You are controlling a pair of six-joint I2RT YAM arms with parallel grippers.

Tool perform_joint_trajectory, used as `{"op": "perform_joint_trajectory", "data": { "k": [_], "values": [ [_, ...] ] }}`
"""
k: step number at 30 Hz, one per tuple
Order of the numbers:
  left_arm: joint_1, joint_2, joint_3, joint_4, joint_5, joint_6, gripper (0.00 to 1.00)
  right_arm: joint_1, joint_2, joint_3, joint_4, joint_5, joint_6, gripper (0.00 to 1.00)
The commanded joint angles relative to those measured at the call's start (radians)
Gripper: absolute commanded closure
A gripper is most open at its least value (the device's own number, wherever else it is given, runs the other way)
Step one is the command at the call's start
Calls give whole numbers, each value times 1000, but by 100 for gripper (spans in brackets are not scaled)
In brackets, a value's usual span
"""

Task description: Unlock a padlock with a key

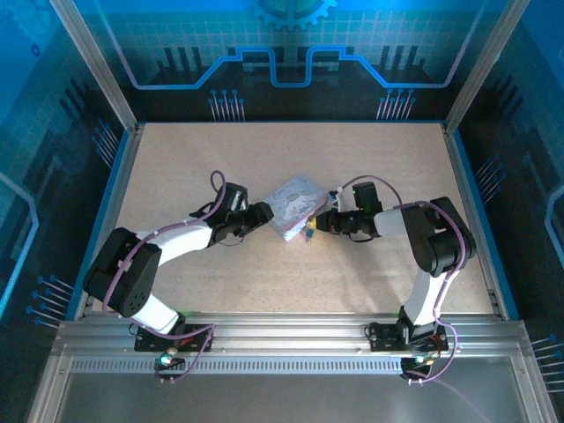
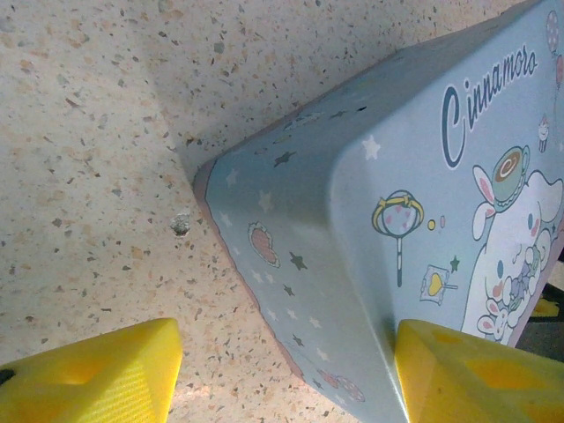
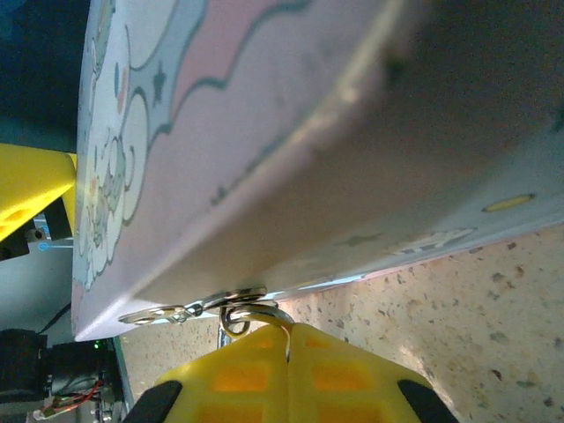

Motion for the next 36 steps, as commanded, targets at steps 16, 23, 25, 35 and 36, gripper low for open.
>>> {"op": "perform_joint_trajectory", "data": {
  "k": [16,23,25,35,36],
  "values": [
    [-13,-7,-41,-45,-26,0,34,-15,-1,-40,185,43,154,98],
    [-14,-6,-43,-45,-26,0,34,-26,2,-41,209,46,179,98],
    [-14,-5,-43,-46,-27,0,34,-30,2,-41,213,48,184,98],
    [-14,-3,-41,-50,-28,2,34,-52,-5,-42,235,53,204,99],
    [-15,-4,-41,-49,-28,2,34,-54,-4,-43,239,53,206,99]
  ]
}}
